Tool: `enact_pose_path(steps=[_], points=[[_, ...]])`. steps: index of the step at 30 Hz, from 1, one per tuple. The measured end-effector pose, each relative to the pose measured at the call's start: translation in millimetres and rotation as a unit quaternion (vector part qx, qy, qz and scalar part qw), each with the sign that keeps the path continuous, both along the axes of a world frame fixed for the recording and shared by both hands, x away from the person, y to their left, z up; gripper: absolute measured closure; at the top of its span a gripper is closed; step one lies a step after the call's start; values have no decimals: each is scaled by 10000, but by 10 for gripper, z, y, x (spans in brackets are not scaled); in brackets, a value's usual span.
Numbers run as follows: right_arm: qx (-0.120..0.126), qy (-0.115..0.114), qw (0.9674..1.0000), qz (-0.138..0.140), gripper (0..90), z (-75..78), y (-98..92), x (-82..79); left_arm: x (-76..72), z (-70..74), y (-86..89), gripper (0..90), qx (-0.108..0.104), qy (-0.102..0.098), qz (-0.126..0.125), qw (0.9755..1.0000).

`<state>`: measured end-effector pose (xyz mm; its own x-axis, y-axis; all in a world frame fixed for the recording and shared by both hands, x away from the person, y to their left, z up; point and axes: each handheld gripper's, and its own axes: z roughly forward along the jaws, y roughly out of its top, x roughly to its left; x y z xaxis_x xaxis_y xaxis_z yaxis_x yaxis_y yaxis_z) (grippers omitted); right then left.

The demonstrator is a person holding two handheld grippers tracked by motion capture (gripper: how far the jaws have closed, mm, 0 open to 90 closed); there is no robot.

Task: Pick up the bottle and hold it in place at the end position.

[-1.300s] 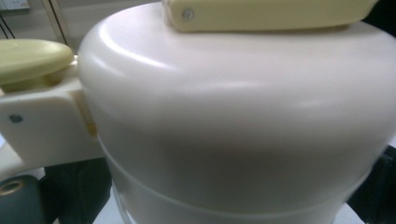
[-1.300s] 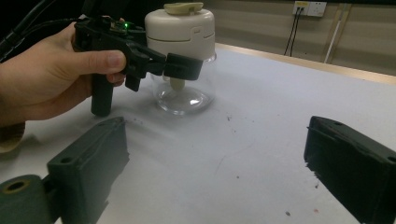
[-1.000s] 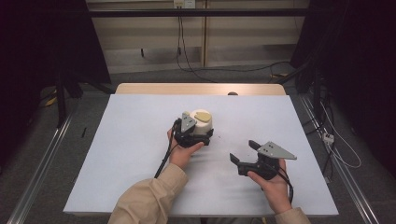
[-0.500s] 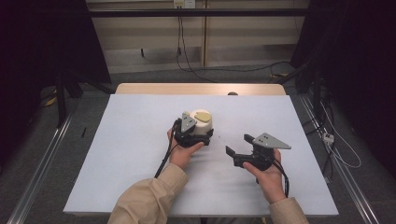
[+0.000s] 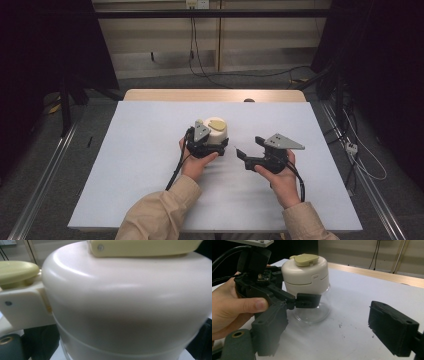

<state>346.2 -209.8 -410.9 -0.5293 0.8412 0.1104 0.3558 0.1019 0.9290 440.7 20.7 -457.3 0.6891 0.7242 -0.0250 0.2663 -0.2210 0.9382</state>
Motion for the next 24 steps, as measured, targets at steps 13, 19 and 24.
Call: enact_pose_path(steps=[13,19,24], points=[[-136,-5,9999,82,263,73,82,139,1,-4,2,49,-21,4,-17,10000],[-166,-11,9998,114,330,106,88,191,1,-3,3,49,-22,6,-19,10000],[-117,0,9998,183,399,142,96,234,0,-3,2,49,-19,5,-13,10000]])
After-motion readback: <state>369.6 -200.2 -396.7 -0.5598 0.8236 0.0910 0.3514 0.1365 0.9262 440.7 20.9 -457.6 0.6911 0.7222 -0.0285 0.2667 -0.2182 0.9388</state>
